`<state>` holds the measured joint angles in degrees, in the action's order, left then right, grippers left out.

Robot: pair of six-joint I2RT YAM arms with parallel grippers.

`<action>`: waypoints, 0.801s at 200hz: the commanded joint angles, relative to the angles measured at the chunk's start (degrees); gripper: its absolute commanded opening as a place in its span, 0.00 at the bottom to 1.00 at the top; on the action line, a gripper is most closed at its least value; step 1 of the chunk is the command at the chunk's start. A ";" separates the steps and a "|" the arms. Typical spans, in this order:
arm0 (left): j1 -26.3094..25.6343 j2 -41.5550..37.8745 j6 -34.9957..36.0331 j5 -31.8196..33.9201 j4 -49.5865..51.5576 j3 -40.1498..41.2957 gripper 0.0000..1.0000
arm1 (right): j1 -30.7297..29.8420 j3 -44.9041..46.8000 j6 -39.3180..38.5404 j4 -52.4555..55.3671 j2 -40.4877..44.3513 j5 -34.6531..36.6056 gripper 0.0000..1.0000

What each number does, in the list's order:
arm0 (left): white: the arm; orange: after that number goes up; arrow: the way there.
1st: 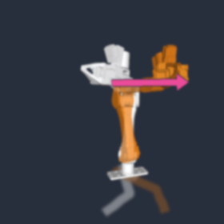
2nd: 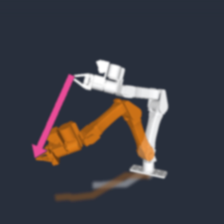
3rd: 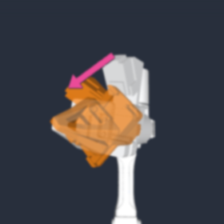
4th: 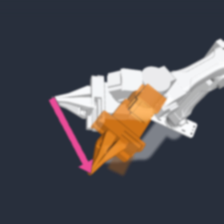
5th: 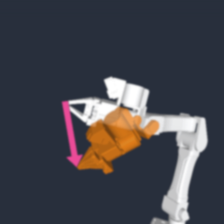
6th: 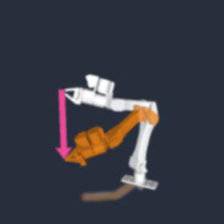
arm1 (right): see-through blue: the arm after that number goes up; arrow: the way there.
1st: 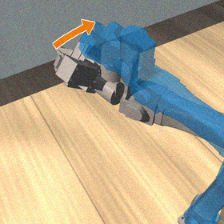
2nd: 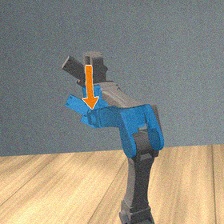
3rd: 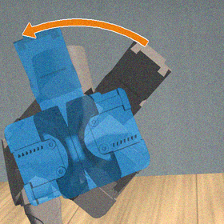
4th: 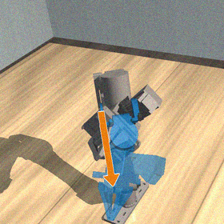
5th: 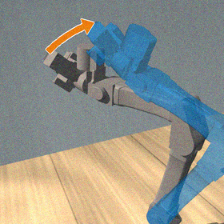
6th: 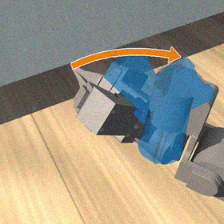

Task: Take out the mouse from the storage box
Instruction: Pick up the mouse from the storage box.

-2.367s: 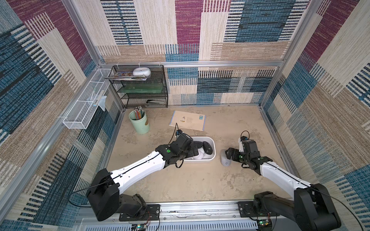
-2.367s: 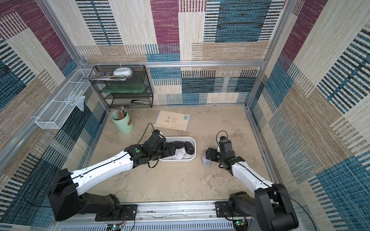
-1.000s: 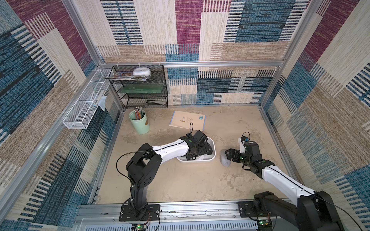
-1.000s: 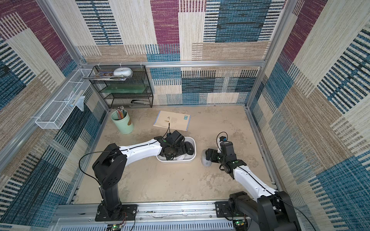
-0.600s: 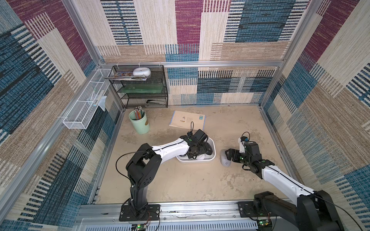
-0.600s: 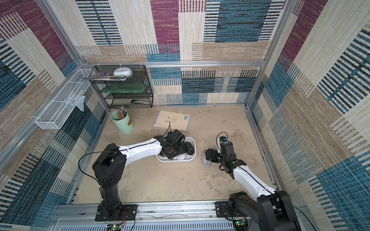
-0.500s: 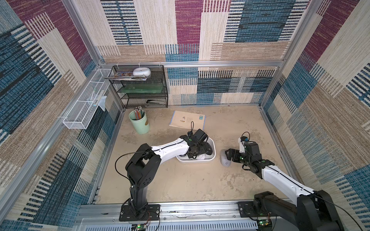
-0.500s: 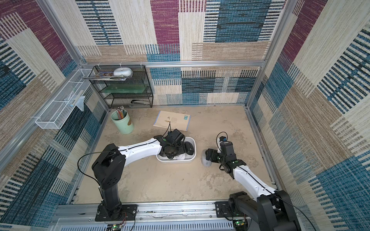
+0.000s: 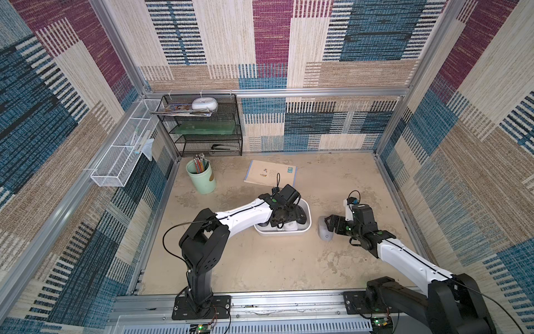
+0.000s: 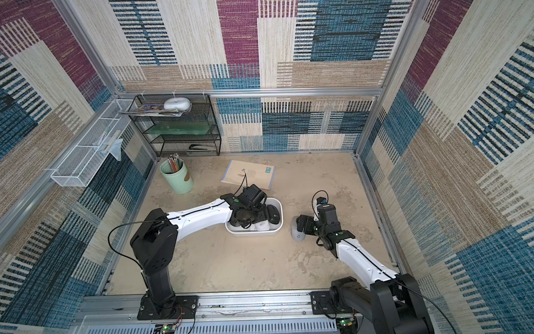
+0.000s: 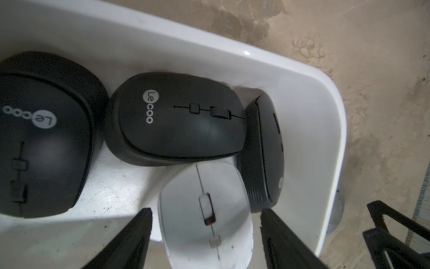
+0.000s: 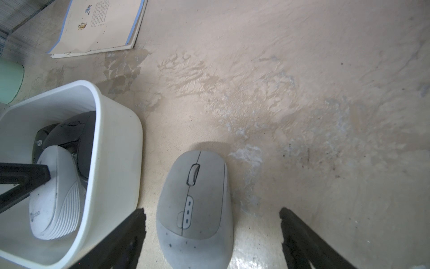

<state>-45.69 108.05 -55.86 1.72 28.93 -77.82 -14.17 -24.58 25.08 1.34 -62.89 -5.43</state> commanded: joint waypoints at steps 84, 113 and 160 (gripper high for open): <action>-0.53 6.06 2.51 -1.98 3.36 -3.87 0.72 | 0.08 -0.24 -0.21 -1.23 -0.12 -0.19 0.92; -0.38 6.08 2.86 -1.98 3.41 -4.10 0.62 | -0.03 -0.29 -0.14 -1.25 -0.16 -0.09 0.93; -0.42 4.45 3.49 -1.65 3.15 -3.89 0.54 | 0.03 -0.34 -0.13 -1.17 -0.39 -0.11 0.92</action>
<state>-46.02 113.49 -53.41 1.80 31.42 -81.73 -14.15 -24.62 25.06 1.34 -63.13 -5.43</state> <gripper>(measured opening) 0.642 0.925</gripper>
